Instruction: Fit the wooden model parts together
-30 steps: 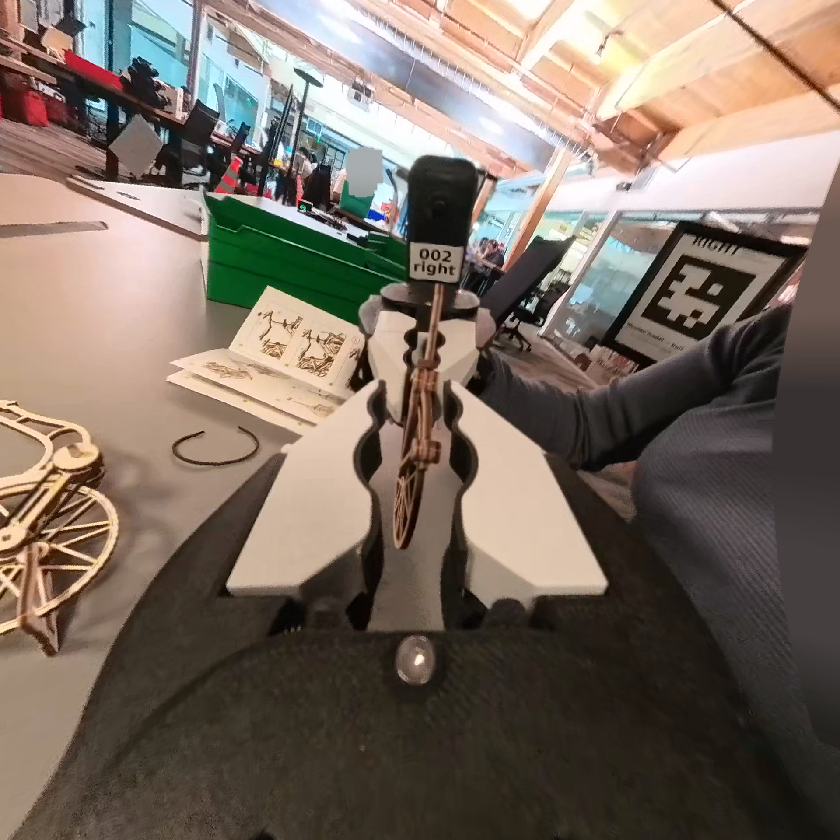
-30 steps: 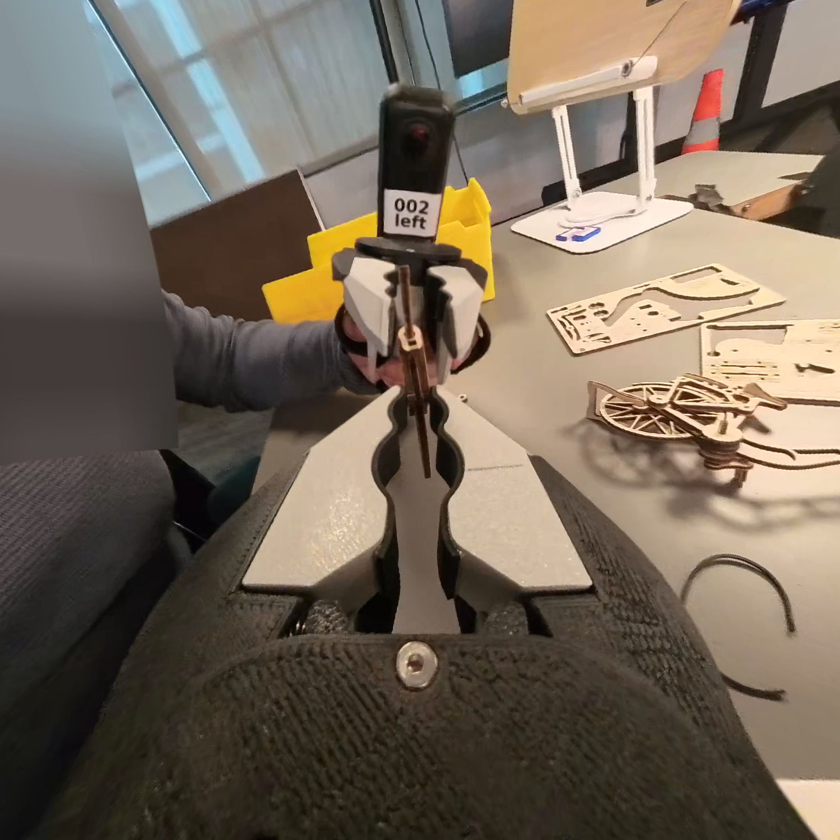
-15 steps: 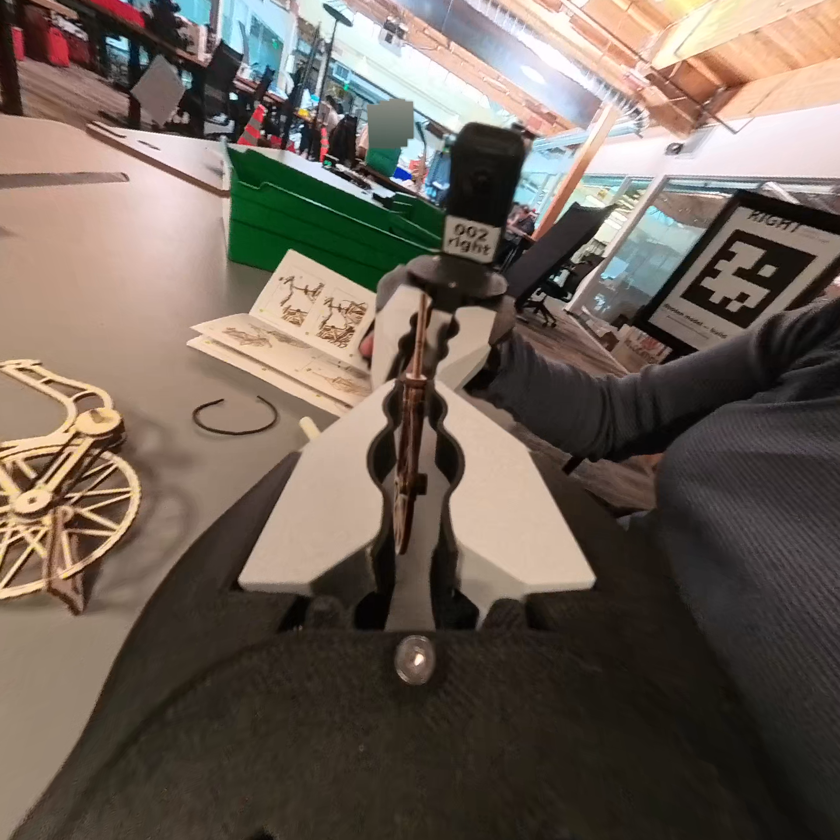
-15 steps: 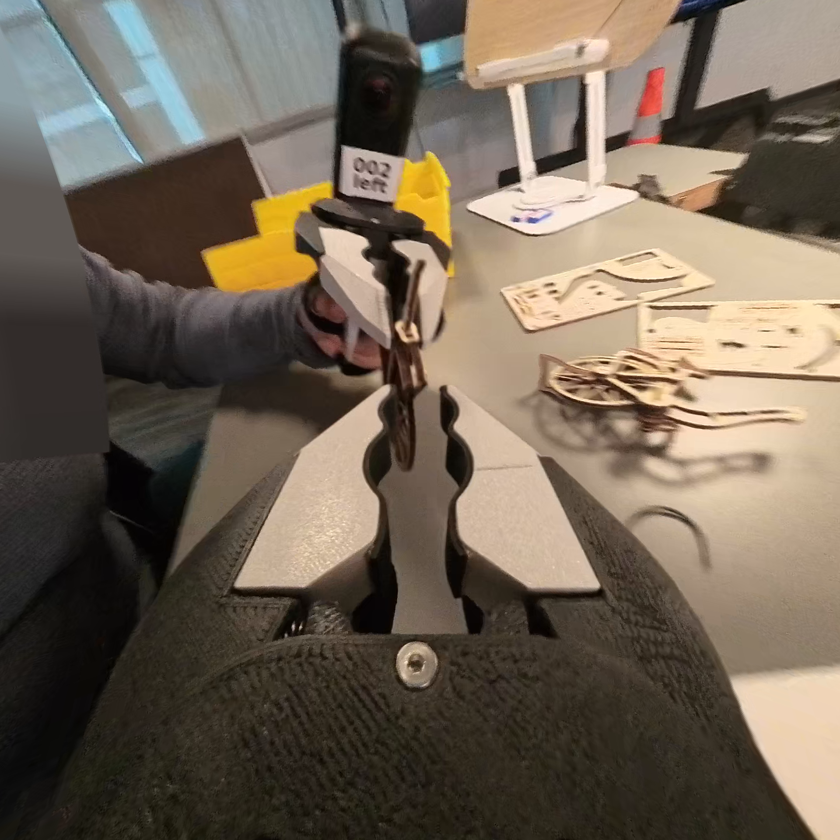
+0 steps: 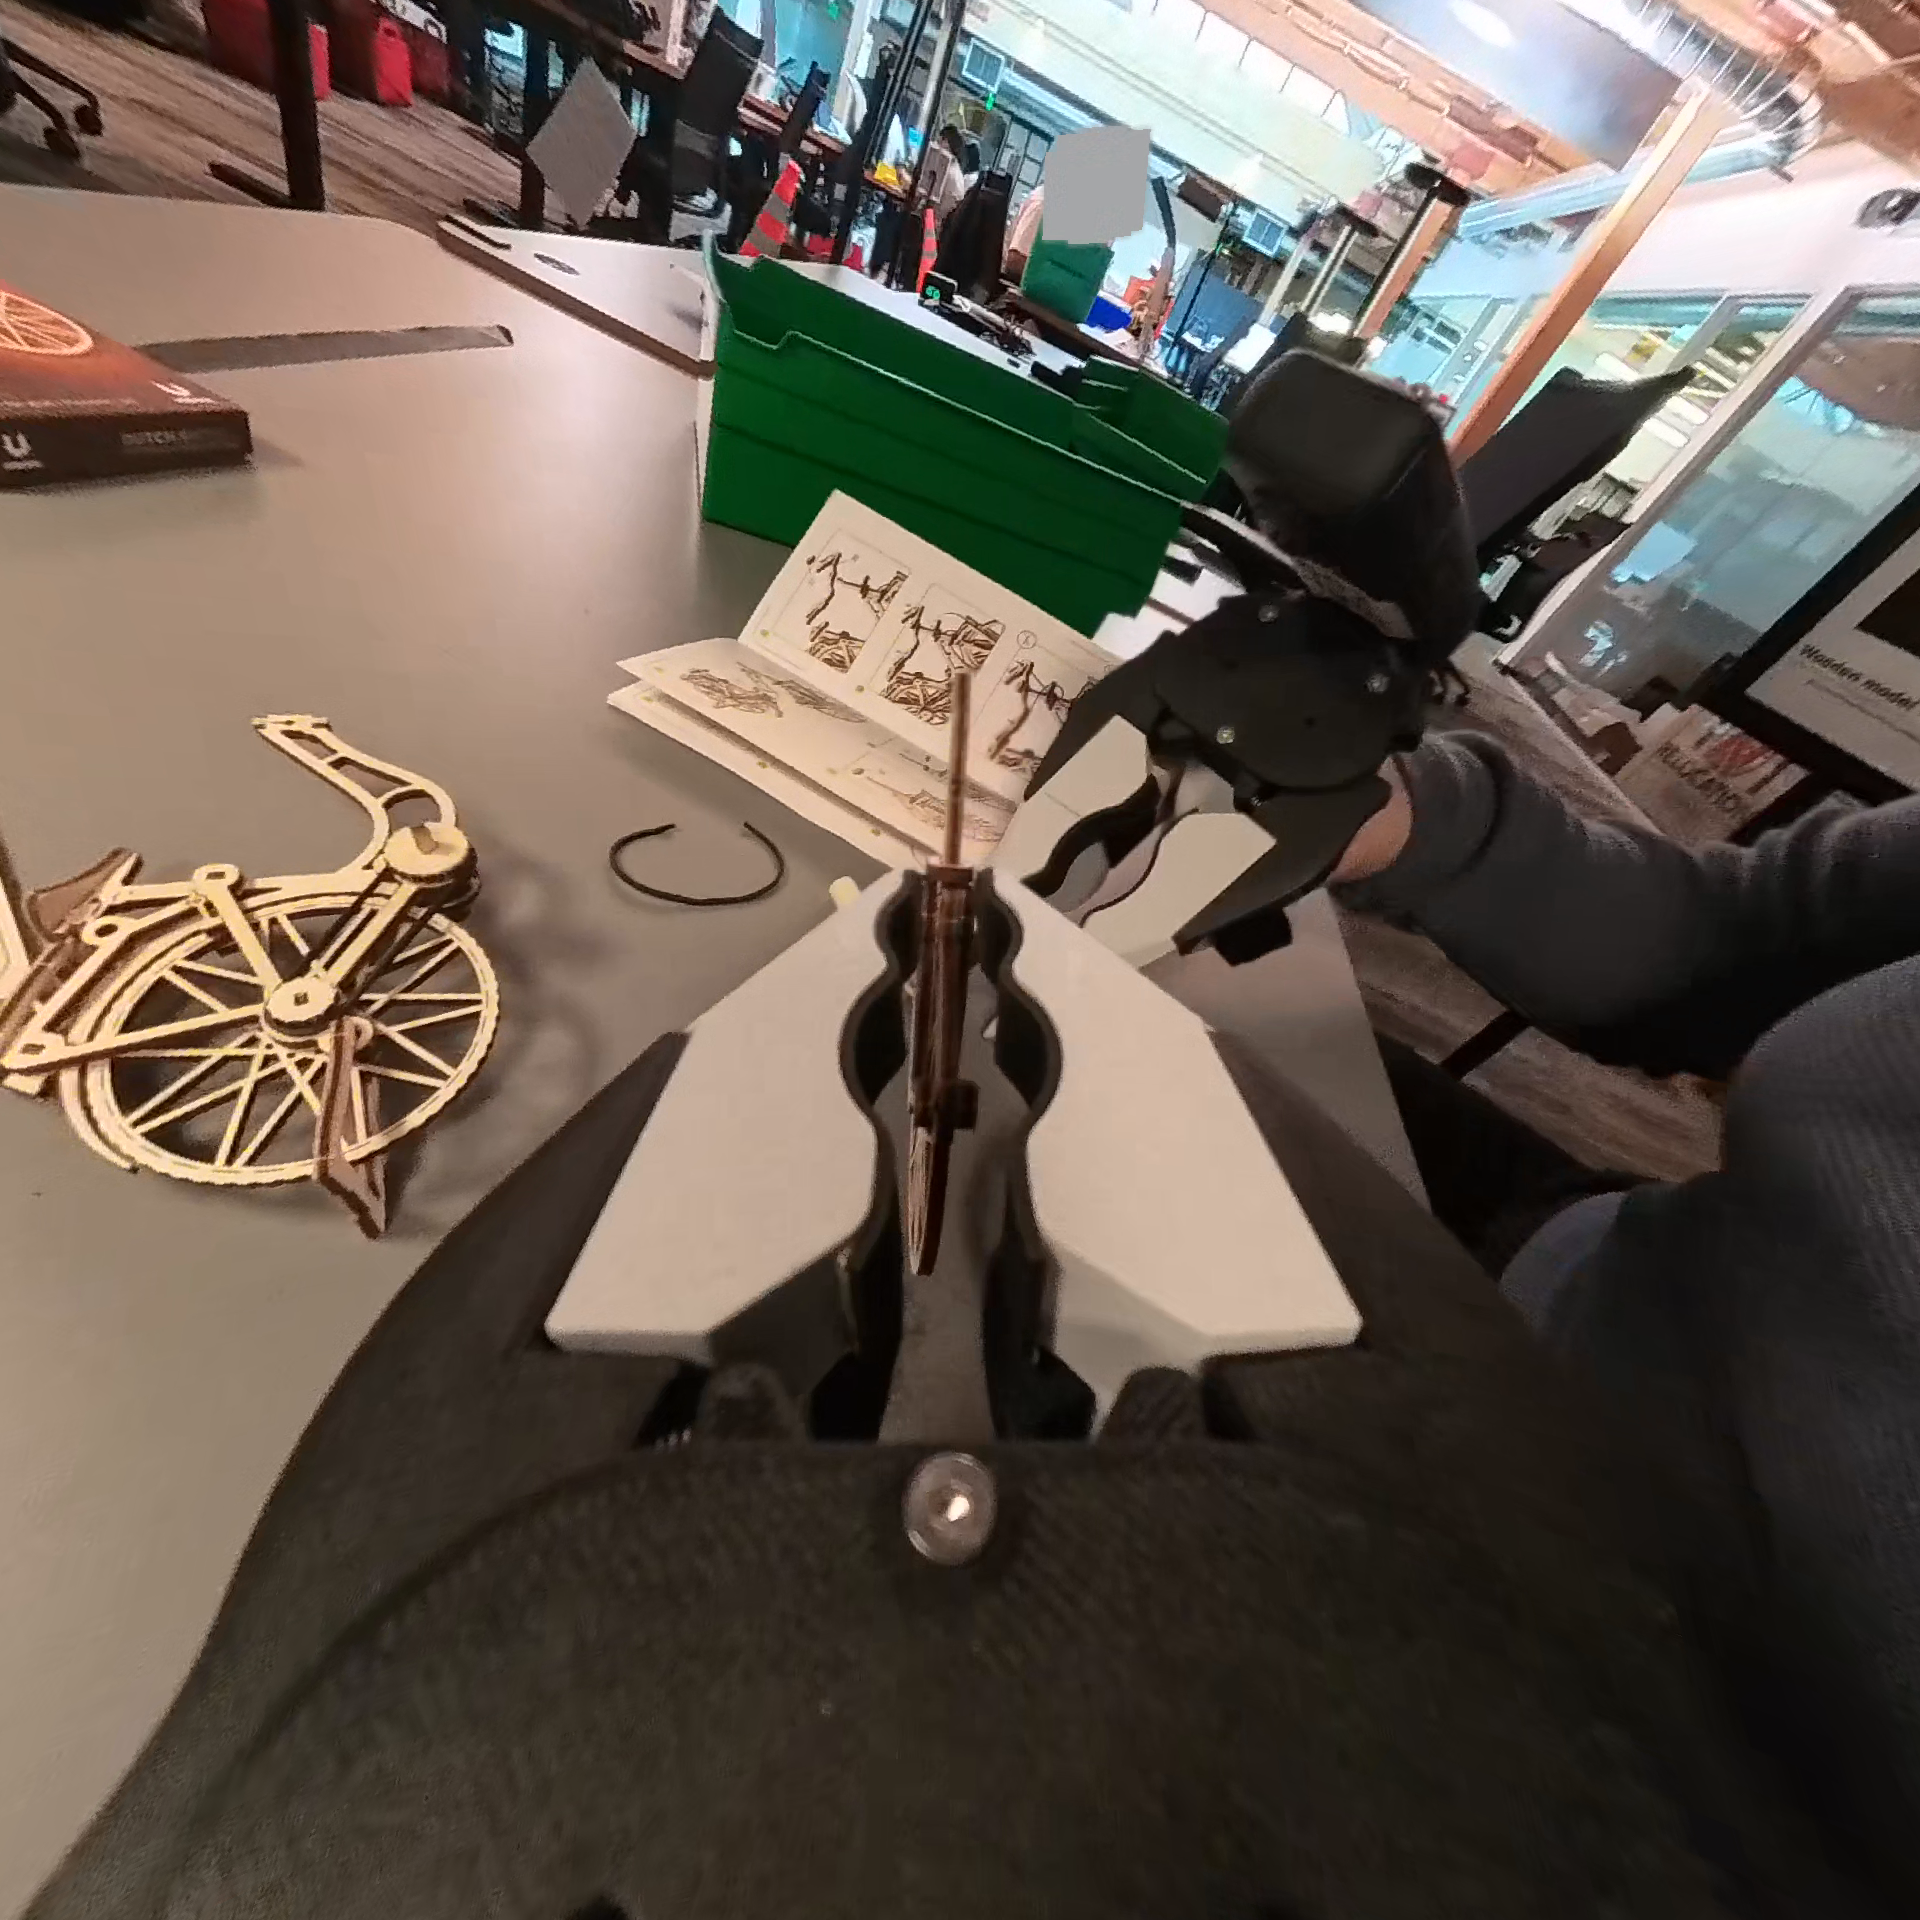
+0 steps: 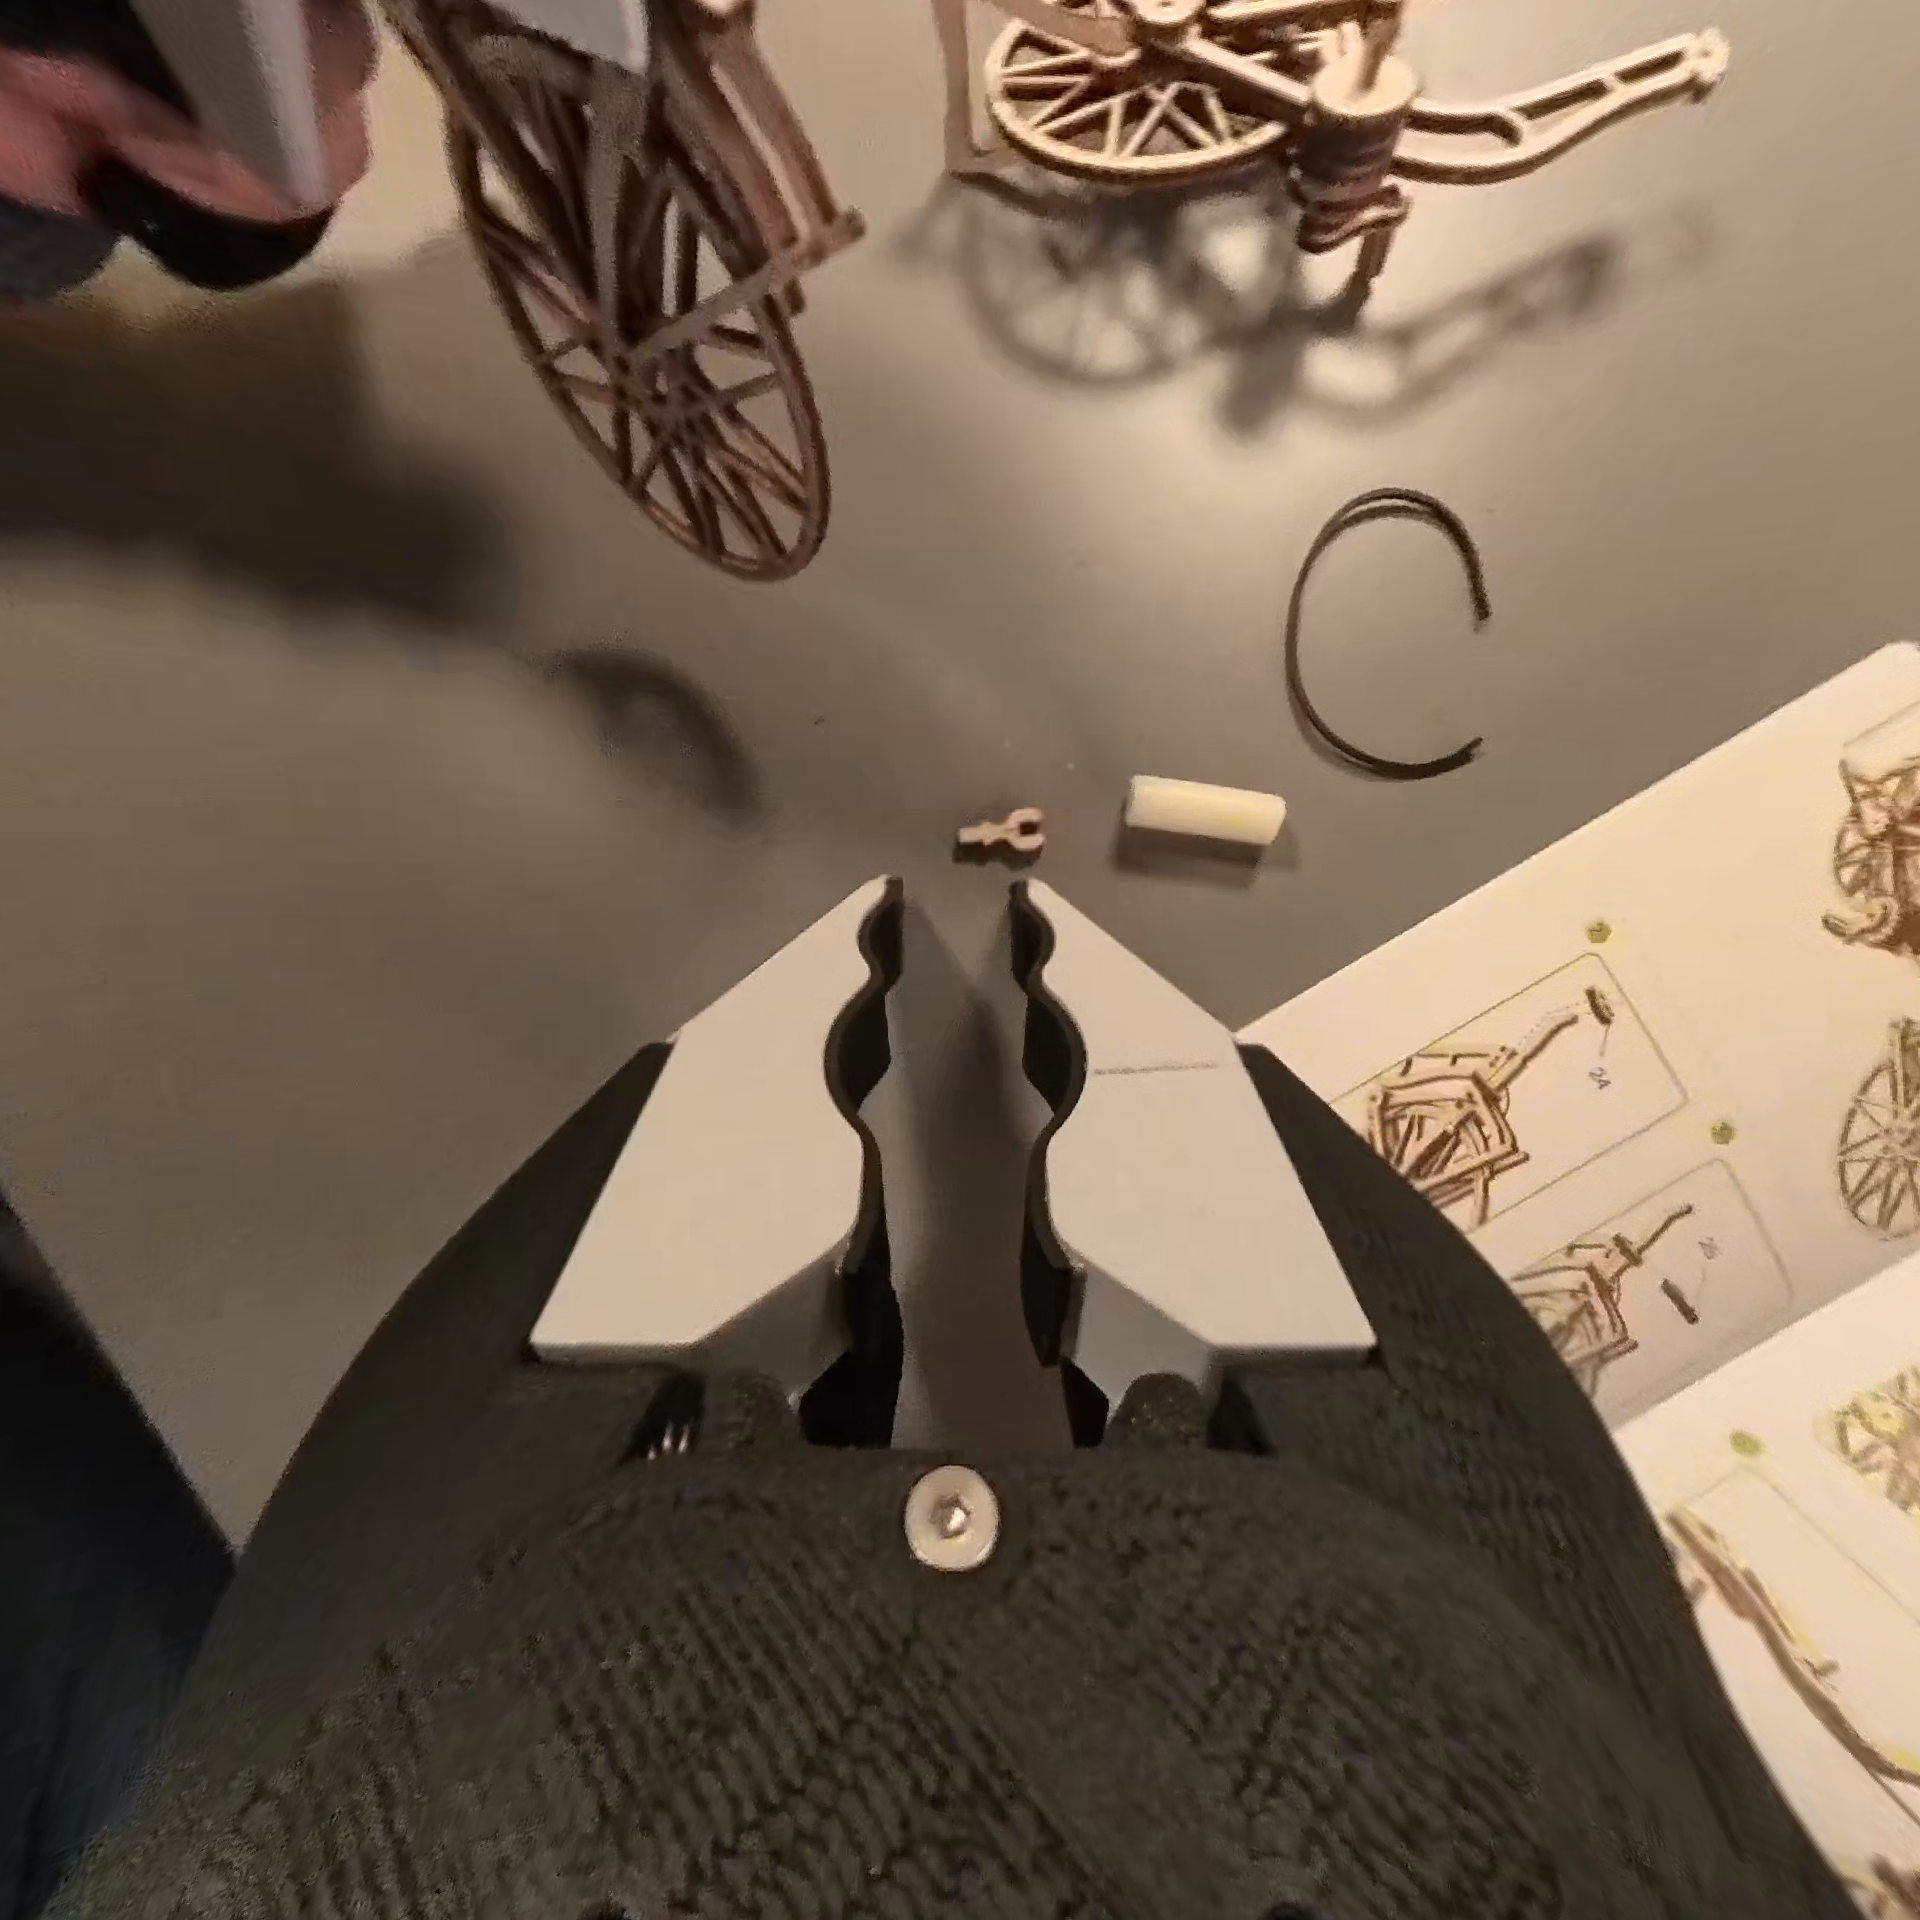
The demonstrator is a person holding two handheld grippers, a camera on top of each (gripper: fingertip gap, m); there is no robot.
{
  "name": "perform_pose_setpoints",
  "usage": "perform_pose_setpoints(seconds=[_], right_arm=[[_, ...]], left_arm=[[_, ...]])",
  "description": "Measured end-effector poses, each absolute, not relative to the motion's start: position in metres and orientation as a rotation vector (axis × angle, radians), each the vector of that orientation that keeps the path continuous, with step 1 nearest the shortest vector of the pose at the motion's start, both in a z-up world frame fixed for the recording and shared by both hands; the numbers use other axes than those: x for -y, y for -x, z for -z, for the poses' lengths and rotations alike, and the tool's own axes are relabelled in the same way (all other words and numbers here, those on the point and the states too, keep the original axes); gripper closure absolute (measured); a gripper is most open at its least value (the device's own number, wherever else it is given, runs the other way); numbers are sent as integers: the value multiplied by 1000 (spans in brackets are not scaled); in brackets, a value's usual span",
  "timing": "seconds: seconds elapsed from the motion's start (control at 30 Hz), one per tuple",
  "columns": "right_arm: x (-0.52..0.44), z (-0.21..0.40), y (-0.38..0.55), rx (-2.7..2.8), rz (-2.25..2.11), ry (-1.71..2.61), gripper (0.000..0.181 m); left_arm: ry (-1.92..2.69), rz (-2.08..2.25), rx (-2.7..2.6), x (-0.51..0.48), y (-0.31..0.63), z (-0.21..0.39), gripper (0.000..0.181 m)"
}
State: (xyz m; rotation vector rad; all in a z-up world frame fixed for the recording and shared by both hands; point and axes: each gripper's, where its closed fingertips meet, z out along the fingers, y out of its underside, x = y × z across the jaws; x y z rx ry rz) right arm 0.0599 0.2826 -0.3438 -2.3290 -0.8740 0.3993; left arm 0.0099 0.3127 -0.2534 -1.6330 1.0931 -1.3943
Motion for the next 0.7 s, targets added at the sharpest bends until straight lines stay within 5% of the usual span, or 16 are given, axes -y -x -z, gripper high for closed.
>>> perform_pose_setpoints(seconds=[0.7], right_arm=[[-296, 343, -53, 701, -205, 2277, 168]], left_arm=[[1602, 1330, -1128, -307, -10, 257, 172]])
